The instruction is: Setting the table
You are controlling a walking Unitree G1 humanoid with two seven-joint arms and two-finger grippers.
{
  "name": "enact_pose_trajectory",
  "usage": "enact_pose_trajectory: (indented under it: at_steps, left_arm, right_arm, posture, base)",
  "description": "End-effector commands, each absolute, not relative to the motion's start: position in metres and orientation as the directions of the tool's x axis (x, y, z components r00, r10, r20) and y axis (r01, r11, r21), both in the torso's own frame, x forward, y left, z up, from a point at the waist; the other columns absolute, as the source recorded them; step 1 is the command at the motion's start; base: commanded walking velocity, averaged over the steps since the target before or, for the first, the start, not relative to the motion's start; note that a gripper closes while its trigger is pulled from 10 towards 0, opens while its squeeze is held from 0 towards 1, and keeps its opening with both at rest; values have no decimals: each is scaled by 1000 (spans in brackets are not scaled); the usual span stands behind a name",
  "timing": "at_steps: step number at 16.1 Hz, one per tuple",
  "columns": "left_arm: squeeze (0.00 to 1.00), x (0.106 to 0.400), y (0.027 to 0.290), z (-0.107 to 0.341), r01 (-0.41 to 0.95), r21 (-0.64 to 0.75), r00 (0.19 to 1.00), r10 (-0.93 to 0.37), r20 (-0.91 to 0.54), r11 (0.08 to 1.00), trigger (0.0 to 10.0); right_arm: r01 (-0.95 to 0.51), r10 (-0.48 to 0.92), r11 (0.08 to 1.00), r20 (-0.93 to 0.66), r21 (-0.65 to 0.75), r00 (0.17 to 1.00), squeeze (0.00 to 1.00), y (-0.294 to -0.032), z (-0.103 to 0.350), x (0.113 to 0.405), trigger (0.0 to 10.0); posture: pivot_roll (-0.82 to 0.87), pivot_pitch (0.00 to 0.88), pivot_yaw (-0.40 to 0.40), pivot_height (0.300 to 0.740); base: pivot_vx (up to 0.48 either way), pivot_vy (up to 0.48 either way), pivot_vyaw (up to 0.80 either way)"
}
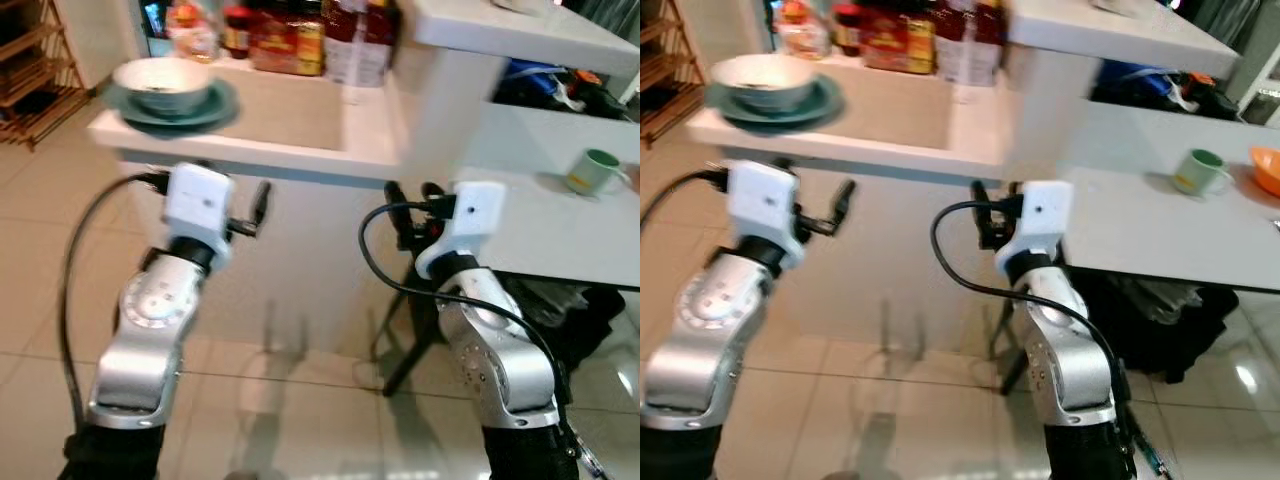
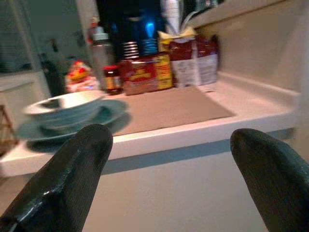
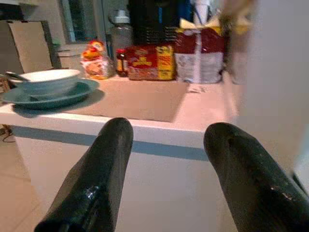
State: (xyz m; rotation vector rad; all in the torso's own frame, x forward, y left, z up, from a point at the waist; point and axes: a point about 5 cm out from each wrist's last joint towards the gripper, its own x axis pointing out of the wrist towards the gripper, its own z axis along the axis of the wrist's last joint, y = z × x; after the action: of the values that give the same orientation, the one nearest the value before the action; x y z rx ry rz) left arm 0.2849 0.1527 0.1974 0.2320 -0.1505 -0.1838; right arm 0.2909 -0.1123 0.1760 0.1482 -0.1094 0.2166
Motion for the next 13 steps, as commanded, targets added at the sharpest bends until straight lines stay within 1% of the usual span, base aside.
enact_pose_trajectory:
  at_steps: [1,3,4,13]
  left_arm:
    - [0,284,144,197,187,242,966,-222,129,952,10000]
    - [0,284,144,198,186,243,967,-222,129,952,10000]
    - [0,285,145,198,186,244,966,-222,130,952,10000]
    - [0,286,145,200,183,247,966,-220,134,952,10000]
  right_arm:
    - [-180,165,975,120,128,979,0,-125,177,291,10000]
    - [-175,160,975,117,134,980,0,-126,176,290,10000]
    - [-169,154,975,114,142,982,0,-126,176,290,10000]
    - [-160,142,975,121,155,982,0,-129,180,292,10000]
  posture:
    - [121,2,-72,740]
    - [119,4,-71,740]
    - [119,5,-70,740]
    - [118,7,-70,740]
  base:
    - [0,480,0]
    - [0,480,0]
    - [0,480,-531]
    - [0,480,-795]
